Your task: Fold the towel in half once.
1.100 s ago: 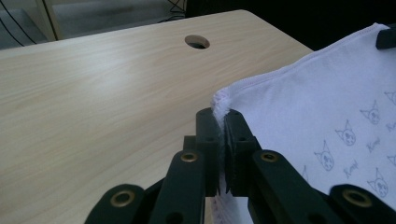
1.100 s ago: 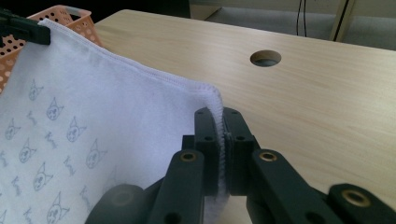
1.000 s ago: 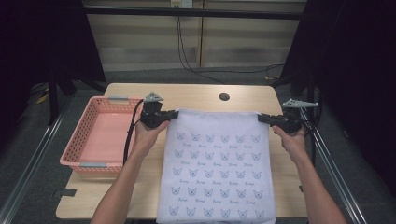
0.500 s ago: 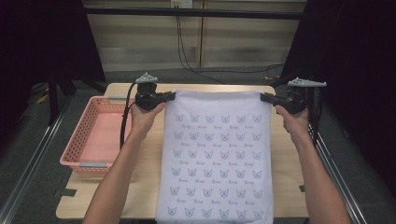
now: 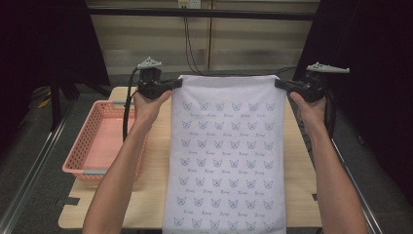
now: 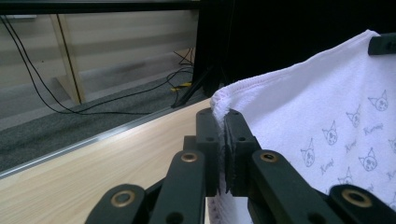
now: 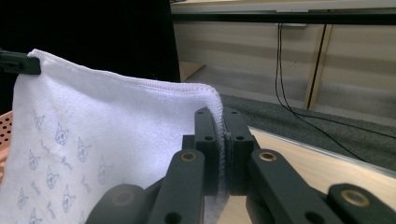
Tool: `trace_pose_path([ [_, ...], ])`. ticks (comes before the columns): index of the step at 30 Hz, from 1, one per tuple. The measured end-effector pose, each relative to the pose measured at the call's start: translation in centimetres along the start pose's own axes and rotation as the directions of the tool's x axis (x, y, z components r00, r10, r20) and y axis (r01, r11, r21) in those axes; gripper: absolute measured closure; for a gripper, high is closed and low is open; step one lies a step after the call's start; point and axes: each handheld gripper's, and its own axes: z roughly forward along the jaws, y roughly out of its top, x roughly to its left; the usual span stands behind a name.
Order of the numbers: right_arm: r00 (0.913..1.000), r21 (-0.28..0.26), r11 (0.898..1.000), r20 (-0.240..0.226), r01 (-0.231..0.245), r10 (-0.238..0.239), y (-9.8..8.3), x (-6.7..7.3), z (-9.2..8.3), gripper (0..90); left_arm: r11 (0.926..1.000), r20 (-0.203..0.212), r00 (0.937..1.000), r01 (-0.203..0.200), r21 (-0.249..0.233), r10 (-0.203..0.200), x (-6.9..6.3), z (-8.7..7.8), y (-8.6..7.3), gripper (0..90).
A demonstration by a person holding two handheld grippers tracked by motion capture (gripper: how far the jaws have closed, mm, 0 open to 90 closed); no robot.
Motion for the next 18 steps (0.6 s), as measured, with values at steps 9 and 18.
trace_pose_path([
  [9, 0.9996, -0.033, 0.999, 0.029, -0.005, 0.006, 2.8, -0.3, 0.0, 87.2, 0.9994, -0.009, 0.9999, -0.011, -0.032, 0.010, 0.3, 0.2, 2.6, 86.7],
  [18, 0.9999, -0.067, 0.998, 0.011, 0.013, -0.013, 4.6, 0.2, -1.2, 87.2, 0.9979, -0.001, 0.9987, -0.052, -0.039, 0.052, -0.6, -1.2, 3.2, 86.7],
])
